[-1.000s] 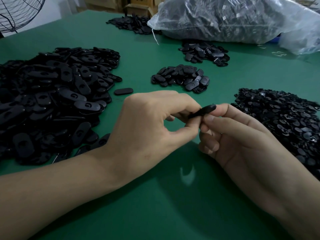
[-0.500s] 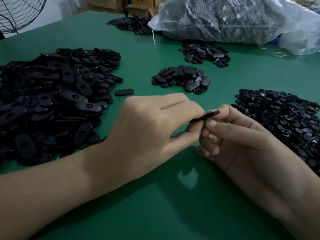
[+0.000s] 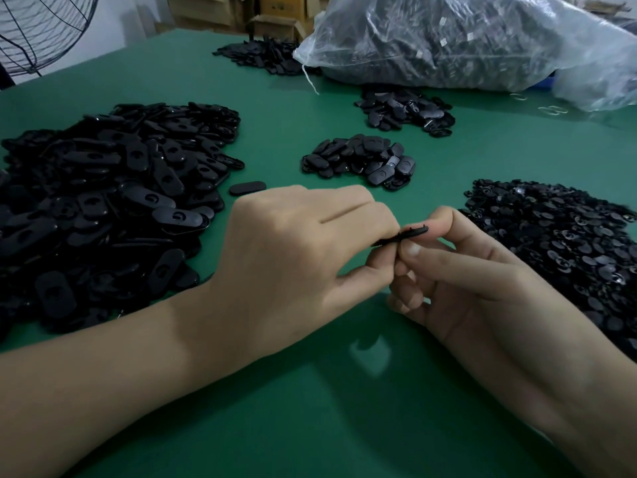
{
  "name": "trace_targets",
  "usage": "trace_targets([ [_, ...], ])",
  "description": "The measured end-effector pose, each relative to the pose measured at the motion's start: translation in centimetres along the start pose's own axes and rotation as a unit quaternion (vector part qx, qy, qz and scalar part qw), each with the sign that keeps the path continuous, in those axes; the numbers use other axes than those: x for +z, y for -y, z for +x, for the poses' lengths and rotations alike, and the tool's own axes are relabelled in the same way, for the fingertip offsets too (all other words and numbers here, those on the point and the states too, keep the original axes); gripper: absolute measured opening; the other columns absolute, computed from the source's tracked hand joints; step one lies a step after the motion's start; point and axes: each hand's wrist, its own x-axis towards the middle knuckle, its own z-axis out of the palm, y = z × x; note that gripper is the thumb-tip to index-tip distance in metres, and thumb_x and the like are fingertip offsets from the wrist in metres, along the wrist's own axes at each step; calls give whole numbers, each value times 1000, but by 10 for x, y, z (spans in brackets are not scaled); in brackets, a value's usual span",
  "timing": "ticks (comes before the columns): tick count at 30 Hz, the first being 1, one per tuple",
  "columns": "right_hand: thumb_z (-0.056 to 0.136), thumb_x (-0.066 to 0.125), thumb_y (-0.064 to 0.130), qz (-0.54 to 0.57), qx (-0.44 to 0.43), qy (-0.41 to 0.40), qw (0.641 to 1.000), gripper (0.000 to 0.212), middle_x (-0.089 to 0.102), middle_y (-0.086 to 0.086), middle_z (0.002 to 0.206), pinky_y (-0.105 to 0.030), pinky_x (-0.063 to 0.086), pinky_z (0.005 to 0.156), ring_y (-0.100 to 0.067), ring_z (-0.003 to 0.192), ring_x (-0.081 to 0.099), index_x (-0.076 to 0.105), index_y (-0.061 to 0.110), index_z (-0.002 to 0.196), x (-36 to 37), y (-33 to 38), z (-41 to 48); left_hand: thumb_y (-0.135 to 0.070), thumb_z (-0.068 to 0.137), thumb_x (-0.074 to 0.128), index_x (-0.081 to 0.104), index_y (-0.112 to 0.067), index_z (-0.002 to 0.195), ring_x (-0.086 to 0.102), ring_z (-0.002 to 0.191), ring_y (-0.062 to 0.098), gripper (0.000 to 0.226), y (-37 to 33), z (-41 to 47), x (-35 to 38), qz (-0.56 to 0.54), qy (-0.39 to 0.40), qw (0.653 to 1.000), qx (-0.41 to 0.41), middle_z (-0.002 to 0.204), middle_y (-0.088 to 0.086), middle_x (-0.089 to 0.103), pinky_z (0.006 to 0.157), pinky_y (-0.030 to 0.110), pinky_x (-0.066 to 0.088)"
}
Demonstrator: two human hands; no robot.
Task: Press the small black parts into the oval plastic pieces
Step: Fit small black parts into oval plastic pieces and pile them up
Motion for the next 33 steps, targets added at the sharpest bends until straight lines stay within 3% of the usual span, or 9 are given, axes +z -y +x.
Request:
trace_targets([
  [3,80,70,11,-85,-69,-17,994,13,65,-17,79,-25,49,60,-20,60,54,58,14,83,1,3,-1,-17,90,69,73,-14,79,60,64,21,13,1,1,3,-43,22,997,-65,74,-6,67,57,40,48],
  [7,88,69,20,-235,-159,-47,958,18,68,-14,76,-31,51,59,-21,60,59,56,8,84,2,6,-2,-20,86,71,69,-18,76,55,68,3,11,1,1,2,-118,69,980,-142,70,-13,62,62,23,40],
  [12,91,71,29,-306,-169,-78,934,25,69,-12,73,-39,51,57,-20,56,61,58,10,82,3,4,0,-21,86,72,70,-21,75,63,70,5,11,2,0,6,-189,103,954,-207,68,-14,67,61,16,38],
  [15,89,66,27,-297,-154,-102,937,24,69,-11,70,-26,49,54,-20,52,60,60,5,84,-1,5,3,-17,90,74,76,-20,94,71,76,14,5,2,0,9,-280,138,913,-264,77,-6,74,64,34,53],
  [18,93,63,22,-266,-134,-114,948,24,68,-12,69,-25,48,53,-20,50,57,60,-1,87,-6,5,5,-19,89,78,64,-24,134,73,86,17,47,7,3,8,-322,186,892,-256,87,-3,74,79,37,57],
  [20,95,63,21,-250,-125,-113,953,23,68,-13,69,-24,47,53,-20,50,55,61,-1,87,-8,5,5,-18,86,82,60,-24,141,74,88,15,60,11,8,6,-326,226,892,-217,91,-5,74,82,34,58],
  [23,97,62,21,-249,-111,-113,956,20,68,-9,69,-23,46,53,-19,50,54,63,2,89,-9,4,6,-21,81,86,66,-24,132,75,83,16,54,18,16,6,-327,233,889,-218,88,-1,75,82,33,60],
  [31,98,65,24,-285,-153,-209,923,5,68,-9,75,-32,45,63,-13,59,59,64,19,98,-22,11,9,-37,86,81,70,-31,125,65,88,13,41,94,61,43,-175,231,904,-314,107,-1,65,74,13,49],
  [33,99,65,23,-287,-161,-223,917,3,68,-8,75,-32,44,64,-12,60,59,64,21,98,-24,12,10,-41,89,76,68,-31,130,58,92,15,43,111,70,65,-140,235,895,-353,118,3,58,79,19,43],
])
